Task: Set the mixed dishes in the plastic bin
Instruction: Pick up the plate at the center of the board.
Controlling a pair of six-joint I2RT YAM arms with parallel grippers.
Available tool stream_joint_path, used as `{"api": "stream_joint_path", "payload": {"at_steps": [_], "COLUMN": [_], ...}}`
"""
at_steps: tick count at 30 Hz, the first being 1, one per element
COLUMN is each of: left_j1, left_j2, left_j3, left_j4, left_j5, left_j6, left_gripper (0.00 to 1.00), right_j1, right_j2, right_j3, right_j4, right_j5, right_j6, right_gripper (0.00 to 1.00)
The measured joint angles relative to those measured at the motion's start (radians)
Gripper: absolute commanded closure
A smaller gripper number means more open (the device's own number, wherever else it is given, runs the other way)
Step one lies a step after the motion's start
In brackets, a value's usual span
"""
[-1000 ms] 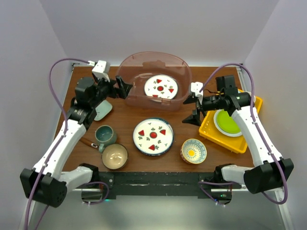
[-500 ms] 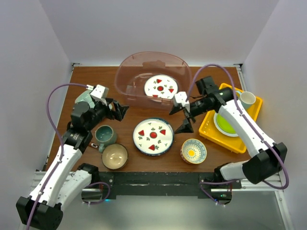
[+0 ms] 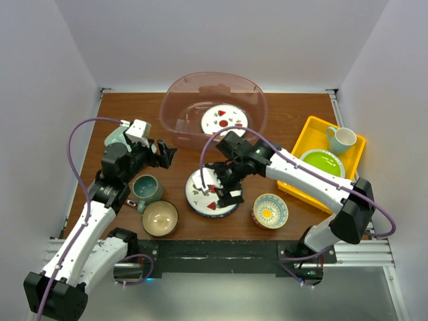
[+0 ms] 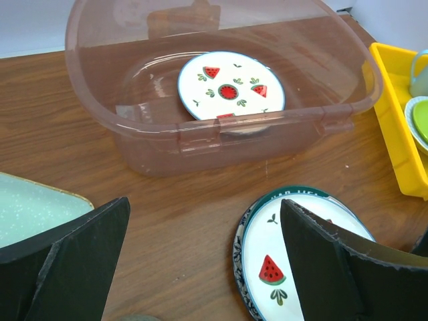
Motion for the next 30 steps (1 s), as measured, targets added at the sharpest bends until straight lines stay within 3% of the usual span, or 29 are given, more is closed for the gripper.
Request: {"api": "stream_joint_path", "payload": {"at_steps": [9,15,30], "left_j1": [0.0,0.0,0.0], "left_j2": [0.0,0.0,0.0], "left_j3": [0.0,0.0,0.0], "left_j4": [-0.008,-0.012,-0.023], "left_j5": [-0.072,-0.101,-0.124], "left_j6": [0.0,0.0,0.0], "left_gripper": [0.0,0.0,0.0], "right_j1": [0.132,0.217,0.324], "right_j2": [0.021,0.051,0.064], "right_j3": [-0.106,-0.208,-0.369], "right_j4": [0.194,0.277,0.454], "right_j5": [0.223,0.295,0.491], "right_j6": [0.11,0.146,0.236], "right_gripper": [0.02,0.03,0.27]}}
